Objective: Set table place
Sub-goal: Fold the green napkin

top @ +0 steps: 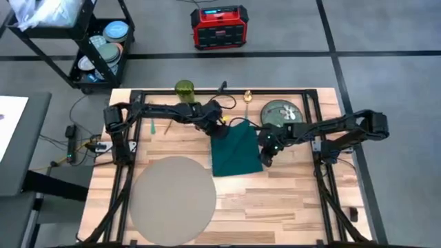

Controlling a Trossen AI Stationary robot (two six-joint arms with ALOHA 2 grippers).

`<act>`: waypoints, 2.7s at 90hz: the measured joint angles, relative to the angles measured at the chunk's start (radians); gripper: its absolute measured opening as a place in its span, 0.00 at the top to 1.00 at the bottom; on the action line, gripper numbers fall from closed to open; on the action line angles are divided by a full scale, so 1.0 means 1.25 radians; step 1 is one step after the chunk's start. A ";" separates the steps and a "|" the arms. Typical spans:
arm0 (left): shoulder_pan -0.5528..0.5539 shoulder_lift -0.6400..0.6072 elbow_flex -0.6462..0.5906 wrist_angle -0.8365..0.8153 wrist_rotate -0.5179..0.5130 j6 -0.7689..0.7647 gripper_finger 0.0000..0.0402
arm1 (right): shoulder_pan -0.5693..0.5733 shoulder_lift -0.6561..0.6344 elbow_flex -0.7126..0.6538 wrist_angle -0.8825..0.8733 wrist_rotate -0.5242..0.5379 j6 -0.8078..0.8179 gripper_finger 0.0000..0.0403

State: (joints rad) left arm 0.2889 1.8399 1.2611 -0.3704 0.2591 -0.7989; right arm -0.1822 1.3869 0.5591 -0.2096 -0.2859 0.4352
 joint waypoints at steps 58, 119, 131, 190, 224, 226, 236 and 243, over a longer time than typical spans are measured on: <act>-0.119 0.024 0.001 0.169 -0.018 -0.110 1.00 | 0.087 0.000 0.000 -0.004 0.021 0.107 1.00; -0.176 0.022 0.002 0.316 -0.074 -0.013 0.96 | 0.141 -0.075 0.000 -0.025 0.104 0.155 1.00; -0.184 0.022 0.002 0.331 -0.077 -0.004 0.91 | 0.141 -0.075 0.000 -0.032 0.097 0.155 1.00; -0.214 0.022 0.000 0.071 -0.223 -0.065 0.75 | 0.140 -0.074 0.000 -0.058 0.084 0.159 1.00; -0.147 -0.017 -0.079 0.086 -0.178 -0.151 0.70 | 0.138 -0.074 0.000 -0.077 0.088 0.149 1.00; -0.142 -0.021 -0.081 0.085 -0.173 -0.151 0.69 | 0.138 -0.074 0.000 -0.076 0.093 0.146 1.00; -0.117 -0.054 -0.083 0.076 -0.165 -0.134 0.61 | 0.137 -0.074 0.000 -0.074 0.107 0.136 0.99; -0.101 -0.063 -0.083 0.047 -0.163 -0.125 0.56 | 0.130 -0.074 0.000 -0.074 0.110 0.134 0.95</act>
State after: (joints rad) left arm 0.1627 1.7608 1.1578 -0.3118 0.0555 -0.9550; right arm -0.0193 1.2938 0.5591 -0.3016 -0.1482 0.6022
